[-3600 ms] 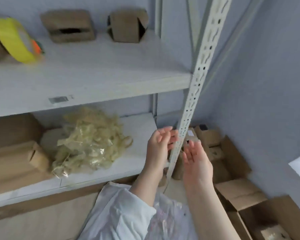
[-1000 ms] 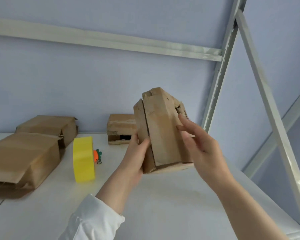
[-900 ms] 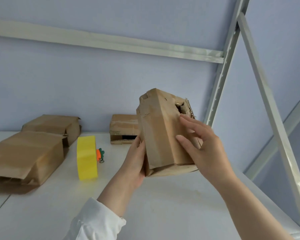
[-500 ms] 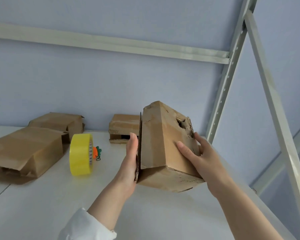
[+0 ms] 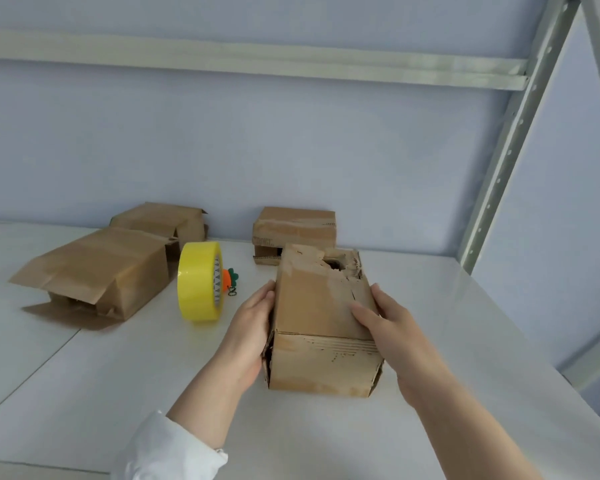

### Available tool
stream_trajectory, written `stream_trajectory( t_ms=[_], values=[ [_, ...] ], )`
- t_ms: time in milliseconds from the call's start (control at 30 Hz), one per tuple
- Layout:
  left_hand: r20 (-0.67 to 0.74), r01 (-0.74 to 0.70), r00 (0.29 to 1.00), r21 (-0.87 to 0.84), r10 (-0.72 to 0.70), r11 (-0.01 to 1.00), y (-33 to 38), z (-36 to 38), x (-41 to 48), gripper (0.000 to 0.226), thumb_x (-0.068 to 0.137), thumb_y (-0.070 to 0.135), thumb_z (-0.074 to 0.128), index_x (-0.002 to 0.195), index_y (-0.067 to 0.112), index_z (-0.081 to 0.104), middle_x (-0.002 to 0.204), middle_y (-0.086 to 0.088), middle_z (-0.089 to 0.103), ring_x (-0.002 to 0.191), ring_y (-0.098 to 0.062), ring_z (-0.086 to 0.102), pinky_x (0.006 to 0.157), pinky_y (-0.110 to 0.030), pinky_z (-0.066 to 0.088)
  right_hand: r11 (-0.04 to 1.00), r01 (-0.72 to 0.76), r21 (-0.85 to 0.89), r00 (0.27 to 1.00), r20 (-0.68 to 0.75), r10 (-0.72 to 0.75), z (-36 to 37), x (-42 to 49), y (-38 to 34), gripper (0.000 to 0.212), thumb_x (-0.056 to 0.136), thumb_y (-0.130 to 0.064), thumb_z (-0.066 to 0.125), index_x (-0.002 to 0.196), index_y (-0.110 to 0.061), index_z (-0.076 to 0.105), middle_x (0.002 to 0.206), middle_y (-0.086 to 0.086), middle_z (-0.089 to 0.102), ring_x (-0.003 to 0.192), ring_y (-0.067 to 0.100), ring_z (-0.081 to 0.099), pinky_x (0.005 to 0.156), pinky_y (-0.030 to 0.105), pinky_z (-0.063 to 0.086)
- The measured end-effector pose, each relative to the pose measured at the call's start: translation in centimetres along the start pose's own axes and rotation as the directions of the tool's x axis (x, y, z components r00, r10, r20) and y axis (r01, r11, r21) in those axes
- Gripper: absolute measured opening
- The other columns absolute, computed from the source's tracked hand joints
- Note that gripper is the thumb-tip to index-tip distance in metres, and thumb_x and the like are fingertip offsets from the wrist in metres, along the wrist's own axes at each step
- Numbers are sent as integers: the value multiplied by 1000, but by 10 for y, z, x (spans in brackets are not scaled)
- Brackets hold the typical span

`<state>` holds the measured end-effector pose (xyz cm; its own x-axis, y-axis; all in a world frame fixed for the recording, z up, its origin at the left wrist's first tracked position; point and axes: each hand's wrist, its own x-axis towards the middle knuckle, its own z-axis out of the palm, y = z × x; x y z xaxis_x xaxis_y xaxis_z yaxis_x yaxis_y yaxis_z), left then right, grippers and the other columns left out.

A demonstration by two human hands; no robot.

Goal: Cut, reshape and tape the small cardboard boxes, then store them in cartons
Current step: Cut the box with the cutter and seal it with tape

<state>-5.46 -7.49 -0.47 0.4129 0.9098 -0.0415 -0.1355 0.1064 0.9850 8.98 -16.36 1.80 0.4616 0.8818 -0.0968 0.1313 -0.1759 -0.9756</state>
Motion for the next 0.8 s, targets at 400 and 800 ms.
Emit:
stream_trajectory(
  t_ms=[400,800],
  values=[
    [190,-260,965,623,180,737,5,-38,15,59,97,45,33,148,18,19,157,4,5,143,-5,1,105,-13,4,966,-82,-246,988,-148,46,30,1,-10,56,97,-36,45,148,-27,24,146,-6,34,120,14,39,95,24,28],
    [273,-385,870,897,410,219,46,-140,80,38,98,33,41,131,16,50,137,2,49,126,-16,43,102,-29,33,915,202,-349,963,-101,-251,102,15,-84,44,91,-42,53,133,-31,49,132,-16,49,117,2,48,96,22,32]
  ],
)
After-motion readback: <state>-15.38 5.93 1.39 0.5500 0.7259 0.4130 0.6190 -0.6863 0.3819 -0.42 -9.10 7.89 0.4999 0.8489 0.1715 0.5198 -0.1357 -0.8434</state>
